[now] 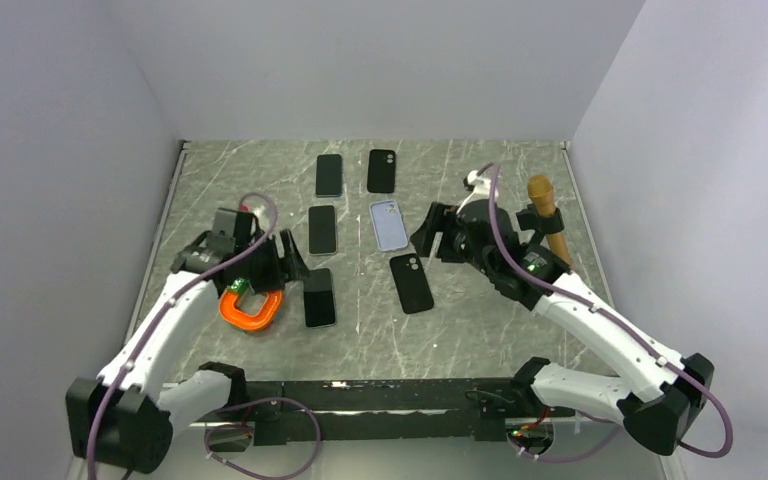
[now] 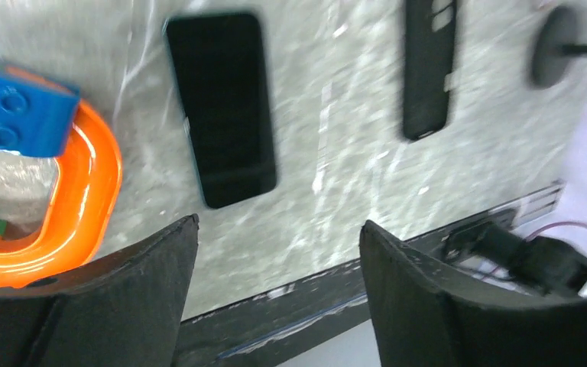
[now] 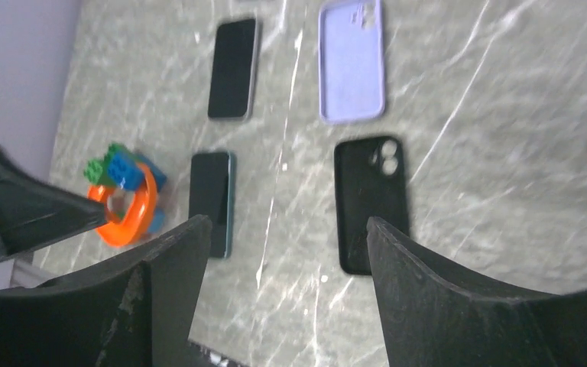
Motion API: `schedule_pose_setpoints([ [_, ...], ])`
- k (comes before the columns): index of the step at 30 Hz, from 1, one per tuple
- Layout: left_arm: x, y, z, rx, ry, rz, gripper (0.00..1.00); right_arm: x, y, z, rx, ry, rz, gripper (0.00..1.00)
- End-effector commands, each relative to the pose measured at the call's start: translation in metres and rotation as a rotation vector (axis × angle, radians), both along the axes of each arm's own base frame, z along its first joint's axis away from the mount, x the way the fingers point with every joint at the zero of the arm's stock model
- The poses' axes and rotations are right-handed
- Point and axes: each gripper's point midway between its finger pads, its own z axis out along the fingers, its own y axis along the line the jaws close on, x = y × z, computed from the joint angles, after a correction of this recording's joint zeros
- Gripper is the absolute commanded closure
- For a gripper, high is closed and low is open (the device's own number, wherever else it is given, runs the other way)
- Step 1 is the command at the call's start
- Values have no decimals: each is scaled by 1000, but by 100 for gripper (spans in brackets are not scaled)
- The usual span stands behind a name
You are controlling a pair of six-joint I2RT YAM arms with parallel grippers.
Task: Take the phone out of the phone case
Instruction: Reset both arms
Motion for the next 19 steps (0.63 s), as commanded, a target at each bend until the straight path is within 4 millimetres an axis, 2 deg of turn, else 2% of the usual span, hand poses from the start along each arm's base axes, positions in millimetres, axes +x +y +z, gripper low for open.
schedule_pose_setpoints([
  [1,20,7,112,-37,-305,85,12,20,-30,82,-76,-211,-77,19],
  [5,28,25,210,-47,-590,194,1,26,-52,154,-123,-352,-136,1],
  [7,26,37,258,-45,-727,243,1,30,-62,185,-168,-407,-167,0],
  [9,20,49,293,-34,-823,298,1,31,-76,215,-209,-455,-207,0],
  [14,1,72,357,-18,-1015,378,1,13,-105,287,-193,-595,-265,0],
  [16,-4,77,373,-9,-1061,396,1,5,-107,305,-185,-635,-238,0],
  [19,-8,81,389,-7,-1100,407,1,2,-119,318,-179,-611,-294,0],
])
